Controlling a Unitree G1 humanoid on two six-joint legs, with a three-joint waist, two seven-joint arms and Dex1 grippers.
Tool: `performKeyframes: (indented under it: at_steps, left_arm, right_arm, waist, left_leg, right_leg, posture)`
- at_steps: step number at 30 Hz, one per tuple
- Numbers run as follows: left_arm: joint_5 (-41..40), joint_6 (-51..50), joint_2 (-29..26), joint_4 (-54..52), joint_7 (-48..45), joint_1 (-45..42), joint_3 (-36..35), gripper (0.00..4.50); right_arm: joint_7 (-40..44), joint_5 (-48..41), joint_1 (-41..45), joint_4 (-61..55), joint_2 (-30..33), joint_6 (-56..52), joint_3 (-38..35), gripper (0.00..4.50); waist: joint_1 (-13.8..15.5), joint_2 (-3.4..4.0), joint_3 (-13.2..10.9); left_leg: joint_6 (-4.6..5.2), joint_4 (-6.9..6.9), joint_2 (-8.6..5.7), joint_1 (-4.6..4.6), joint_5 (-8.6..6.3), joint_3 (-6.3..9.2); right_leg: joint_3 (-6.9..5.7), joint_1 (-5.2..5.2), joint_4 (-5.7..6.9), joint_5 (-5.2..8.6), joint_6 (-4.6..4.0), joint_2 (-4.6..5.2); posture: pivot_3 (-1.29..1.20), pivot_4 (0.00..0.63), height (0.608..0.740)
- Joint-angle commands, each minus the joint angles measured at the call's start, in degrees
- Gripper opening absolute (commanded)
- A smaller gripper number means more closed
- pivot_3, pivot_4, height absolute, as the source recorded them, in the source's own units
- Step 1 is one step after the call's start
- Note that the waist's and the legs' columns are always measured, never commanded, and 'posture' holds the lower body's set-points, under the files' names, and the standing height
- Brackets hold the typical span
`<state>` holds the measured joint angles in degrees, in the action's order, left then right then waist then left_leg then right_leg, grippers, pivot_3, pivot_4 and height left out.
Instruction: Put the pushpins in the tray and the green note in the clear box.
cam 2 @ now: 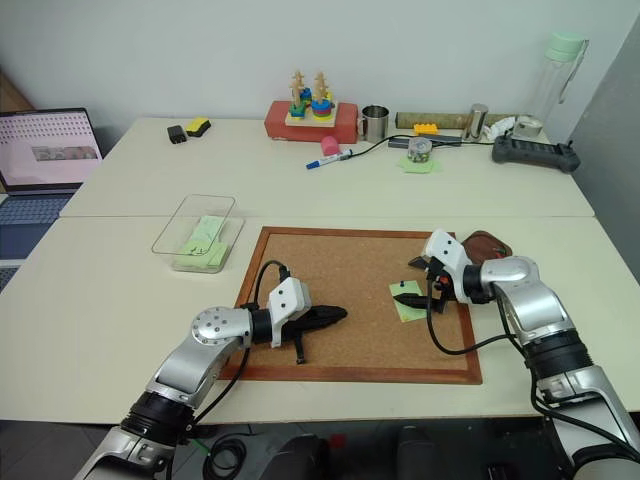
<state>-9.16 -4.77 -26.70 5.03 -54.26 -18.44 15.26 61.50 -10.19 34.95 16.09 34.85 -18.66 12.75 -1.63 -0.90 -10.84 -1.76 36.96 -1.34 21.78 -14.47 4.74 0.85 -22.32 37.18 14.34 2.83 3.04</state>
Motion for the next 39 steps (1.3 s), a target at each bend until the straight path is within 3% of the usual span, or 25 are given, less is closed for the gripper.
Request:
performKeyframes:
  at_steps: [1,19,39]
  left_arm:
    - [1.36,-0.42,-0.45,0.0,0.23,1.64,0.34,0.0]
    - [1.92,-0.92,-0.89,-0.99,0.58,2.56,0.59,0.0]
    - [2.78,-2.63,-1.93,-2.1,-0.29,3.41,2.21,0.0]
  right_arm:
    - [0.63,1.35,1.51,2.17,-1.07,3.51,-0.01,3.52]
    - [2.73,1.9,2.55,4.66,-2.69,5.24,-1.0,0.08]
    - [1.98,-5.18,3.36,-4.28,-1.58,-3.72,-8.09,0.08]
  waist:
    - [-0.01,0.0,0.0]
    - [-0.05,0.02,0.01]
    - [-0.15,0.04,0.02]
  left_leg:
    - [0.0,0.0,0.0,-0.01,0.0,0.0]
    - [0.0,0.0,0.0,-0.05,0.0,-0.01]
    - [0.0,-0.02,0.01,-0.05,0.0,0.0]
  right_leg:
    - [0.0,0.0,0.0,0.0,0.0,0.0]
    - [0.01,0.0,0.07,0.0,0.0,0.0]
    - [0.01,0.0,0.06,0.0,0.0,0.0]
  posture:
    - [0.0,0.15,0.74]
    - [0.0,0.15,0.74]
    - [0.0,0.15,0.74]
